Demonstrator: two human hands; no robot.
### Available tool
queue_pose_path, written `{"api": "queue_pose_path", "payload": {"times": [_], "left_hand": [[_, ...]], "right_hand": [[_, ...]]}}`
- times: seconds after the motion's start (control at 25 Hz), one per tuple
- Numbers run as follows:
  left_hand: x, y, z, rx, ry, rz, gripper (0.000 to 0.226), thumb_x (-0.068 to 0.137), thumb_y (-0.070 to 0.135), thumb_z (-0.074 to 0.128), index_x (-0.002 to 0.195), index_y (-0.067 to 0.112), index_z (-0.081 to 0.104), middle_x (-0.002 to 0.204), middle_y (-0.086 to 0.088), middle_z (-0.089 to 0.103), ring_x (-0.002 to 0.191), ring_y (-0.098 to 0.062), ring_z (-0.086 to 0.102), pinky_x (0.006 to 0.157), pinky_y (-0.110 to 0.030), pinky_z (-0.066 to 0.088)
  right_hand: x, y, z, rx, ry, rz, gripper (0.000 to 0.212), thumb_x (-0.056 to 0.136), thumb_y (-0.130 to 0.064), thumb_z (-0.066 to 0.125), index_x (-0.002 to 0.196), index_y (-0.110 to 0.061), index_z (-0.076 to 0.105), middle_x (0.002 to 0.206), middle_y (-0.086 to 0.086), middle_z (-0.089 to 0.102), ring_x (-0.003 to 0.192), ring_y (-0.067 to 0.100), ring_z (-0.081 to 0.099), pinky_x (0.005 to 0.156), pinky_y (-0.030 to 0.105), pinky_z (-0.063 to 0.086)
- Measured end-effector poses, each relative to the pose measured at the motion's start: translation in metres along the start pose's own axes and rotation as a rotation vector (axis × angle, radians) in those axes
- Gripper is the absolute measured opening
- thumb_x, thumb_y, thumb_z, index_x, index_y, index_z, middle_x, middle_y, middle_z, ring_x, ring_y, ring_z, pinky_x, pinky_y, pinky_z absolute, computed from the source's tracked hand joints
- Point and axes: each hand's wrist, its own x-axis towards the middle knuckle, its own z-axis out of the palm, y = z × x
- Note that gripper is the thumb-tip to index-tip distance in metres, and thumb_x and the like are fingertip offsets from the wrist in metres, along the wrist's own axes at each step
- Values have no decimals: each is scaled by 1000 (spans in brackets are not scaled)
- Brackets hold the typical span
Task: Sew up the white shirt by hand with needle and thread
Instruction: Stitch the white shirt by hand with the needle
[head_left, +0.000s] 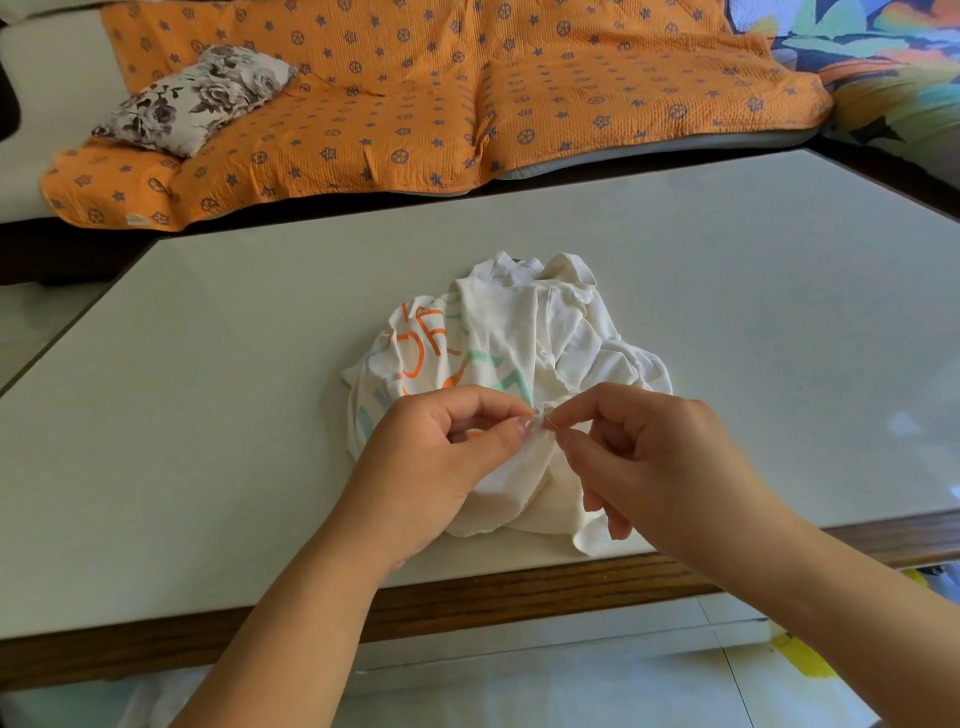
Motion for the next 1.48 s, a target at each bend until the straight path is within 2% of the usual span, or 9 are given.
{"api": "queue_pose_path", "payload": {"times": [0.08, 0.16, 0.32, 0.56, 0.88, 0.96, 1.08, 1.28, 1.48], "left_hand": [[-1, 1, 1, 100, -9, 36, 9, 86, 31, 69, 86, 33, 78, 70, 19, 68, 65, -22, 53, 61, -24, 46], [-1, 0, 3, 121, 20, 51, 7, 86, 30, 69, 85, 32, 76, 51, 22, 52, 51, -8, 35, 50, -13, 32], [-1, 1, 7, 102, 104, 71, 7, 84, 31, 71, 83, 34, 77, 41, 17, 38, 46, -4, 33, 47, -8, 28], [-1, -3, 13, 234, 92, 186, 12, 85, 22, 70, 87, 28, 80, 75, 16, 64, 66, 11, 53, 62, -3, 35], [-2, -1, 12, 192, 98, 116, 16, 83, 23, 74, 78, 38, 74, 78, 21, 66, 70, 13, 55, 66, -1, 37], [-2, 0, 12, 162, 75, 86, 16, 83, 22, 74, 79, 37, 75, 78, 23, 67, 71, 13, 56, 67, -1, 38], [-1, -1, 10, 117, 44, 50, 12, 83, 21, 74, 82, 33, 77, 81, 23, 69, 74, 14, 58, 69, -1, 39], [-1, -2, 6, 101, 3, 10, 13, 83, 23, 74, 83, 35, 77, 88, 20, 72, 82, 12, 60, 73, 0, 39], [0, -3, 3, 64, -25, -23, 10, 83, 26, 74, 82, 35, 78, 85, 21, 72, 84, 8, 63, 74, -7, 43]], "right_hand": [[2, 2, 2, -2, 18, 16, 14, 94, -21, 58, 84, -29, 63, 55, -4, 65, 40, 8, 58, 49, 21, 50], [5, 4, 3, 18, 31, 44, 13, 95, -22, 58, 83, -27, 62, 58, -5, 66, 42, 9, 59, 46, 18, 46], [4, 2, 7, 120, 11, 70, 8, 95, -22, 59, 88, -20, 59, 61, 0, 68, 46, 13, 62, 45, 22, 48], [7, 2, 10, 383, -37, 102, 9, 98, -13, 54, 101, -15, 62, 71, 9, 72, 63, 24, 72, 58, 34, 59], [27, 6, -16, 40, 299, 29, 9, 92, -29, 60, 84, -31, 63, 88, -5, 68, 75, 4, 62, 65, 20, 47], [37, 7, -29, 261, 307, 89, 10, 95, -24, 60, 85, -22, 63, 90, 1, 71, 67, 9, 60, 61, 19, 44], [44, 3, -43, 876, 169, 161, 13, 101, -13, 48, 89, -12, 54, 75, 12, 71, 54, 19, 65, 49, 23, 51], [56, 14, -54, 987, 285, 69, 17, 102, -11, 44, 88, -15, 52, 69, 10, 69, 87, 33, 73, 87, 47, 58], [61, 28, -60, 599, 535, 18, 12, 100, -19, 53, 89, -23, 55, 73, 1, 75, 95, 20, 72, 103, 40, 48]]}}
